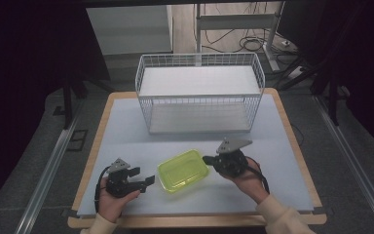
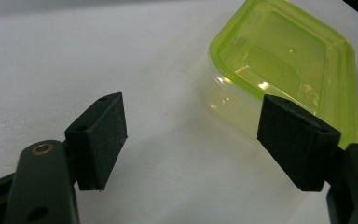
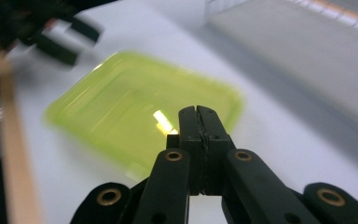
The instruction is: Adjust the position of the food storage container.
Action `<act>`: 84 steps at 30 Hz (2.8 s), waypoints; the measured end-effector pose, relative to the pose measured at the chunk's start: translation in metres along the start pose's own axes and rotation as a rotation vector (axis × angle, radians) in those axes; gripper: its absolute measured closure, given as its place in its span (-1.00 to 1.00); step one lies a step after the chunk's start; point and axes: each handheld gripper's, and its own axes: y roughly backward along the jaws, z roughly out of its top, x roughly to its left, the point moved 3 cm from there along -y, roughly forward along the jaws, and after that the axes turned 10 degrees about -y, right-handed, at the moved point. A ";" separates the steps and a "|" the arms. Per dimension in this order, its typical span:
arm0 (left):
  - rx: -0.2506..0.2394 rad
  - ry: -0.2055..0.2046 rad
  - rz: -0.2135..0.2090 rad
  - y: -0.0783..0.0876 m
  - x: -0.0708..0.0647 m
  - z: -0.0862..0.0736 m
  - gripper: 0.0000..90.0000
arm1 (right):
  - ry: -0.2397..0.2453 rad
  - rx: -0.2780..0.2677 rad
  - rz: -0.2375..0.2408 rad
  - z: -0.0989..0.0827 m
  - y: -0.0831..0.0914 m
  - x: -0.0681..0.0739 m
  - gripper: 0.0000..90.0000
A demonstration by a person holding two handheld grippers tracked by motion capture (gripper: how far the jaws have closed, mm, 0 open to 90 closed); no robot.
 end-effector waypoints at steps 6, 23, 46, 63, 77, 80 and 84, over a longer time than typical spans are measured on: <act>0.005 0.005 -0.004 -0.001 0.001 -0.001 -0.48 | -0.032 0.061 -0.015 0.027 -0.037 -0.027 0.99; 0.005 0.001 -0.007 -0.001 0.001 -0.002 -0.48 | -0.040 0.178 0.039 0.031 -0.083 -0.040 0.99; 0.006 -0.001 -0.009 -0.001 0.001 -0.002 -0.48 | 0.026 0.231 0.027 0.033 -0.084 -0.039 1.00; 0.003 0.001 -0.007 -0.001 0.001 -0.001 -0.48 | 0.060 0.249 0.033 0.007 -0.054 -0.029 1.00; 0.004 0.003 -0.006 -0.001 0.001 -0.002 -0.48 | 0.051 0.251 0.031 -0.008 -0.045 -0.029 1.00; 0.001 0.003 -0.007 0.000 0.001 -0.001 -0.48 | 0.045 0.234 0.006 -0.007 -0.042 -0.031 0.99; -0.002 0.011 -0.012 0.001 0.002 -0.001 -0.48 | -0.004 0.188 -0.010 -0.009 -0.026 -0.036 0.99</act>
